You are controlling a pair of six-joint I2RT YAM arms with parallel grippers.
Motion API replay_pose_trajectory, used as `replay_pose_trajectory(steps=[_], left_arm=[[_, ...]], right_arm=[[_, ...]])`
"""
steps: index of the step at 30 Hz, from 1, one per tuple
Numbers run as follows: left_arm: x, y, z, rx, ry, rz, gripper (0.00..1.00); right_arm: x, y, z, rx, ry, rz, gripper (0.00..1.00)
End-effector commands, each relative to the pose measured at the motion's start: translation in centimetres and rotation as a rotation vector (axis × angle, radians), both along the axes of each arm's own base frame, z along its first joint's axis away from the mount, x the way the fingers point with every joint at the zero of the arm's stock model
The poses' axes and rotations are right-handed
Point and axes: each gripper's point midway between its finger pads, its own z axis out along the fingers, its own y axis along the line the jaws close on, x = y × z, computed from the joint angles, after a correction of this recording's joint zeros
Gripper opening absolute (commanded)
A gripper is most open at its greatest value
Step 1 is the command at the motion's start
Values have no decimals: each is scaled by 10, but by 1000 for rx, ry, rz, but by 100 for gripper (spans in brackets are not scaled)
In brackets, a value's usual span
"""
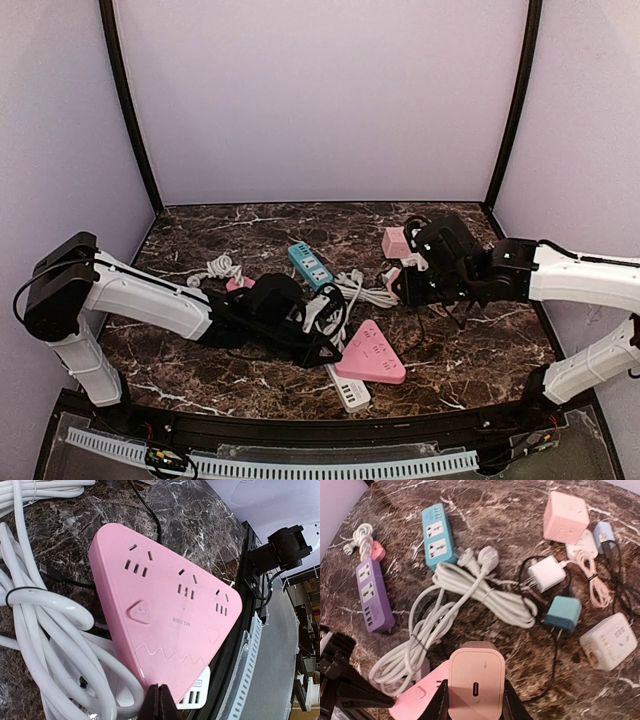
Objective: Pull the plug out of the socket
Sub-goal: Place the plug at the center of the board.
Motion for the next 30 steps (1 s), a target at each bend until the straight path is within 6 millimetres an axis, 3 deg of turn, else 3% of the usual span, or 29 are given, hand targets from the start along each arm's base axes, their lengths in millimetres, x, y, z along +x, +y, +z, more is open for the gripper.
replay_pose_trajectory(steps=[1,6,10,17,22,30], left_arm=[[-10,65,-71,357,85,63,4],[11,37,-29,260,8,83,27],[24,27,-1,200,-34,111,41],[28,35,15,128,-11,164,51],[31,48,16,112,5,210,54],[32,57,17,76,41,247,60]], right_arm=[[32,-26,2,-26,-37,-10,0],[72,-36,-3,18,-49,-23,0],[95,-38,-10,53,-48,-28,0],[126,-43,-36,106,10,-35,9],[141,-50,-52,107,44,-56,25],[148,-60,-57,130,55,-64,66]])
